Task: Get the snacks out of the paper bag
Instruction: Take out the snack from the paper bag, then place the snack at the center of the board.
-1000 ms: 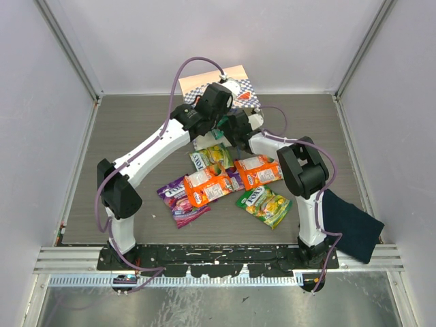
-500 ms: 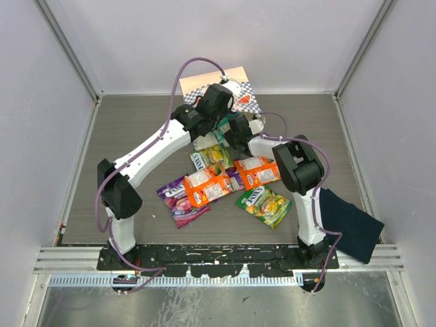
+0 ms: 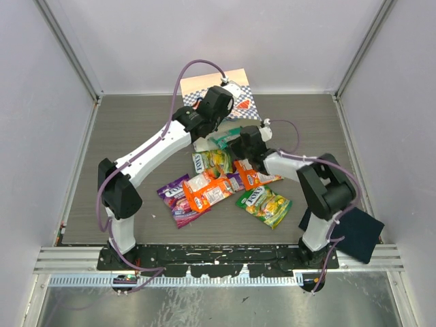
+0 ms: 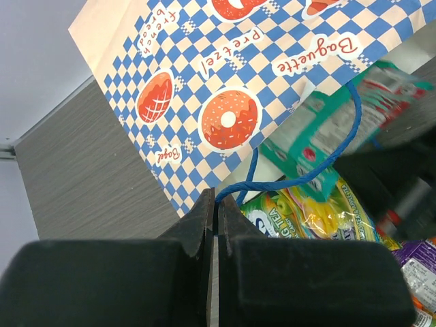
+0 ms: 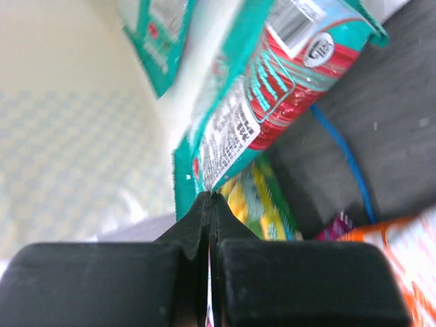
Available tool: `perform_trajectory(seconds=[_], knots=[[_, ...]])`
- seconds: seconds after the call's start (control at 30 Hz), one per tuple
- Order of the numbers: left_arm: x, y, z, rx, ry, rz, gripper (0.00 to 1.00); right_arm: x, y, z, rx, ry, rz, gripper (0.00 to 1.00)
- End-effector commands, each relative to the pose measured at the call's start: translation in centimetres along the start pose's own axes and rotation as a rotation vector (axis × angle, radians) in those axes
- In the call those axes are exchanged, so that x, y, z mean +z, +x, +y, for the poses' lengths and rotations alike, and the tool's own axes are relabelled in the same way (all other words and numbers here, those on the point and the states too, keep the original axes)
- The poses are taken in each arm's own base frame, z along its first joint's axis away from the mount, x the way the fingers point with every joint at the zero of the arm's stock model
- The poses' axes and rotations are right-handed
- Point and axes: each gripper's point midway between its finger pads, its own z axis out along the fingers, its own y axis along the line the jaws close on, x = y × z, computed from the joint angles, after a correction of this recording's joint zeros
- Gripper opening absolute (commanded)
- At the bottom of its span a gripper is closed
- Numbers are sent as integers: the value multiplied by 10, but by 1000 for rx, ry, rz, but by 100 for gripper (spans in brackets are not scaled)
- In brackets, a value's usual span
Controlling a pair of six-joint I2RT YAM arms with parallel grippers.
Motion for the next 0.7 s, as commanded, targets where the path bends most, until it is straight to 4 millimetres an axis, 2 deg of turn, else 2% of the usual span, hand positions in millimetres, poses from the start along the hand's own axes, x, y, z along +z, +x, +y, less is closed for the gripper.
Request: perform_trajectory(seconds=[0.0, 0.07, 0.33, 0.53, 0.67], knots=[[-13, -23, 17, -58, -26, -87, 0, -58, 0, 33, -57, -164, 19, 1], [-12, -24, 16, -60, -24, -88, 0, -77, 4, 29, -96, -186, 40, 1], [-17, -30, 22, -69, -43, -106, 0, -143, 12, -13, -213, -242, 82, 1], [-19, -30, 23, -75, -46, -116, 0, -181, 20, -48, -275, -236, 123, 1], [-20, -32, 25, -76, -50, -120, 0, -201, 24, -67, -303, -228, 147, 11]])
